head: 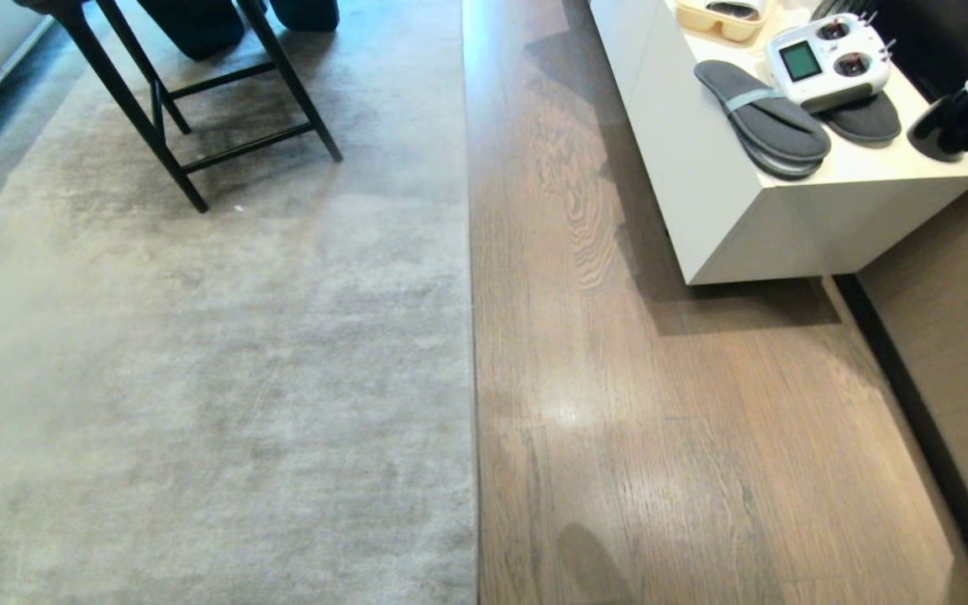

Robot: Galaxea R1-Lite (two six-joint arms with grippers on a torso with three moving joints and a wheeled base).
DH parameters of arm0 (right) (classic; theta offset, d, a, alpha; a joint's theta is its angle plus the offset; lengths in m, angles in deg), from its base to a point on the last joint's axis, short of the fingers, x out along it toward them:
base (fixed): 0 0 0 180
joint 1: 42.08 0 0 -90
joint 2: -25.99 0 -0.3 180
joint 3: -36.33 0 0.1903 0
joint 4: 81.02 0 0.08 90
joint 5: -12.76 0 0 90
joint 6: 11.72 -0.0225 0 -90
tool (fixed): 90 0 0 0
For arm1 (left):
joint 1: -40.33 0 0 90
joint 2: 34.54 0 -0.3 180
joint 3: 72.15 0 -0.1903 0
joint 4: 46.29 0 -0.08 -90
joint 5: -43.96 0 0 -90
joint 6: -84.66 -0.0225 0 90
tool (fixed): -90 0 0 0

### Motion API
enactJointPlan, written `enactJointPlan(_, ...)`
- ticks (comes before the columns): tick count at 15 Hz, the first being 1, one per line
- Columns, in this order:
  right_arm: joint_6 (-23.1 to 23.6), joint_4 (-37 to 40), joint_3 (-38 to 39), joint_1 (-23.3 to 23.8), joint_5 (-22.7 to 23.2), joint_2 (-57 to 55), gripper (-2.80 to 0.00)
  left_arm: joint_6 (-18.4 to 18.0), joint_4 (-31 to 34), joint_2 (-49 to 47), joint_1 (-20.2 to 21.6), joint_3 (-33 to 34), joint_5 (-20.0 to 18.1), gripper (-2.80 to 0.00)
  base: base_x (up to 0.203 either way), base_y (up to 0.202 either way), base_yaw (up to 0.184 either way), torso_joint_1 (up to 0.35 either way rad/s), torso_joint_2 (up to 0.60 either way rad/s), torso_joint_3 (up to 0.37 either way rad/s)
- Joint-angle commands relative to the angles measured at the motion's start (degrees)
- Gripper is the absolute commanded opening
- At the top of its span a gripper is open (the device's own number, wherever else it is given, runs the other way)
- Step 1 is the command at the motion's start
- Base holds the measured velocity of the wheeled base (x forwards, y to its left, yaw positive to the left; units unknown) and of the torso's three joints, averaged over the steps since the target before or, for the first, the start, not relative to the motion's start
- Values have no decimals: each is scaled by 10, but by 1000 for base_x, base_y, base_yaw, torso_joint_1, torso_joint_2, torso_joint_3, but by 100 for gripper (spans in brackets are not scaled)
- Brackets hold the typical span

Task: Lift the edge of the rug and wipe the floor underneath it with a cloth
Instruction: Put down the rag

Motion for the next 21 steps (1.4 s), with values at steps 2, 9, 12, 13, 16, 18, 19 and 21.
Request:
enactJointPlan(2, 0, 0, 0, 0, 0, -1, -280, -1, 0, 0, 0, 0, 0, -280, 0, 0, 0, -2, 2, 201)
enactJointPlan(9, 0, 0, 0, 0, 0, -1, -280, 0, 0, 0, 0, 0, 0, -280, 0, 0, 0, 5, 3, 202)
enactJointPlan(12, 0, -1, 0, 0, 0, -1, -280, 0, 0, 0, 0, 0, 0, -280, 0, 0, 0, 2, 5, 201)
enactJointPlan(13, 0, 0, 0, 0, 0, -1, -280, 0, 0, 0, 0, 0, 0, -280, 0, 0, 0, -3, 2, 193)
enactJointPlan(16, 0, 0, 0, 0, 0, -1, -280, 0, 0, 0, 0, 0, 0, -280, 0, 0, 0, 4, 5, 201)
enactJointPlan(18, 0, 0, 0, 0, 0, -1, -280, -1, 0, 0, 0, 0, 1, -280, 0, 0, 0, 2, 3, 192)
enactJointPlan(19, 0, 0, 0, 0, 0, -1, -280, 0, 0, 0, 0, 0, 0, -280, 0, 0, 0, 2, 2, 109)
enactJointPlan(21, 0, 0, 0, 0, 0, -1, -280, 1, 0, 0, 0, 0, 1, -280, 0, 0, 0, 5, 2, 141)
